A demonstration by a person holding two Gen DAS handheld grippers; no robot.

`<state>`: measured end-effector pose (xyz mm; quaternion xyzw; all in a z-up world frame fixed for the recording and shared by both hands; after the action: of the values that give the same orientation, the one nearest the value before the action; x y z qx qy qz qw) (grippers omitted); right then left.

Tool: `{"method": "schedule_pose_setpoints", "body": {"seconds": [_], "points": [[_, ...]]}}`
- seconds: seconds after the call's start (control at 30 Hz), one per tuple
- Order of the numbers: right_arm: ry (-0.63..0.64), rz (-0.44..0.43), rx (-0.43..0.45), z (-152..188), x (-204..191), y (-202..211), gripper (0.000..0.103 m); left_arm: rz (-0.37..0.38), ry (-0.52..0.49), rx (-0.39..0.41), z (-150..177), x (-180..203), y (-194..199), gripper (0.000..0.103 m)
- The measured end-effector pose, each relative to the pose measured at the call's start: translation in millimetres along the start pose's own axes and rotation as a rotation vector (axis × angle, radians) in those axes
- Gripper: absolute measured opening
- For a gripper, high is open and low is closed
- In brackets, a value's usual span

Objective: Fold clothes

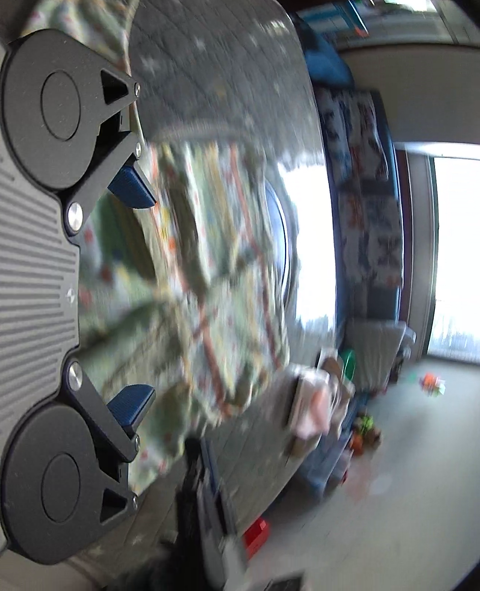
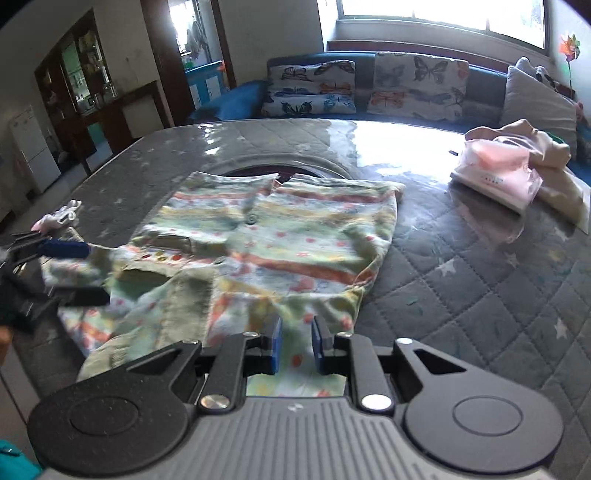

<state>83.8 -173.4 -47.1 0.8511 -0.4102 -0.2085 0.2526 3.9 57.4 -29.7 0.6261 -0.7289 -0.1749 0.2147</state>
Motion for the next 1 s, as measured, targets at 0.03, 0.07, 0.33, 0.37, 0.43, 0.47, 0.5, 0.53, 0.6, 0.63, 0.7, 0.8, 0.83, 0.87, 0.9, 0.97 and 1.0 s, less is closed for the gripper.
{"method": "schedule_pose_setpoints", "body": {"seconds": [0.03, 0.07, 0.33, 0.37, 0.43, 0.47, 0.5, 0.53, 0.6, 0.63, 0.7, 0.8, 0.83, 0.87, 0.9, 0.97, 1.0], "points": [[0.005, 0.0, 0.0, 0, 1, -6, 0.017, 0.006, -0.013, -0.002, 0, 7, -5, 0.103], [0.011, 0.001, -0.004, 0, 3, -12, 0.017, 0.012, -0.026, -0.004, 1, 14, -10, 0.103], [-0.007, 0.018, -0.044, 13, 15, -32, 0.015, -0.042, -0.142, -0.025, 14, 45, -49, 0.103], [0.0, 0.019, -0.046, 13, 15, -32, 0.015, -0.056, -0.158, -0.028, 17, 47, -54, 0.102], [0.014, 0.02, -0.051, 12, 13, -31, 0.015, -0.097, -0.153, -0.044, 23, 35, -56, 0.101], [0.021, 0.021, -0.054, 12, 13, -31, 0.015, -0.111, -0.137, -0.047, 23, 29, -54, 0.1], [0.027, 0.022, -0.055, 12, 12, -31, 0.015, -0.126, -0.116, -0.047, 23, 22, -51, 0.1], [0.032, 0.024, -0.055, 11, 11, -31, 0.015, -0.148, -0.1, -0.042, 24, 13, -45, 0.1], [0.042, 0.028, -0.056, 11, 10, -31, 0.015, -0.193, -0.069, -0.031, 26, -7, -31, 0.1], [0.048, 0.03, -0.057, 11, 10, -31, 0.015, -0.215, -0.054, -0.025, 27, -17, -25, 0.1], [0.079, 0.043, -0.053, 10, 5, -30, 0.015, -0.26, -0.022, -0.015, 28, -37, -11, 0.1], [0.124, 0.029, -0.044, 8, -9, -28, 0.016, -0.327, 0.024, 0.002, 31, -67, 9, 0.101], [0.139, 0.014, -0.044, 8, -15, -27, 0.016, -0.35, 0.04, 0.007, 32, -77, 16, 0.101], [0.154, -0.001, -0.043, 8, -22, -26, 0.016, -0.372, 0.056, 0.013, 33, -87, 22, 0.101], [0.163, -0.024, -0.041, 8, -30, -25, 0.016, -0.394, 0.071, 0.018, 34, -97, 29, 0.102], [0.178, -0.072, -0.037, 6, -46, -22, 0.016, -0.434, 0.116, 0.026, 33, -115, 47, 0.102], [0.185, -0.097, -0.035, 6, -54, -21, 0.016, -0.453, 0.139, 0.031, 35, -124, 54, 0.102]]}}
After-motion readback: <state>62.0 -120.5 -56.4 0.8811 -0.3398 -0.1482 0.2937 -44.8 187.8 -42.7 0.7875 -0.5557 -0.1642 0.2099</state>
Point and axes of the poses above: each gripper's, at about its wrist camera, not at the fingertips, and y roughly against the way its jaws point, x to its right, z to its underside, the point moved 5 cm from there along -y, roughly the way its jaws point, and after that the axes turned 11 degrees about x, right-handed, at the moved point
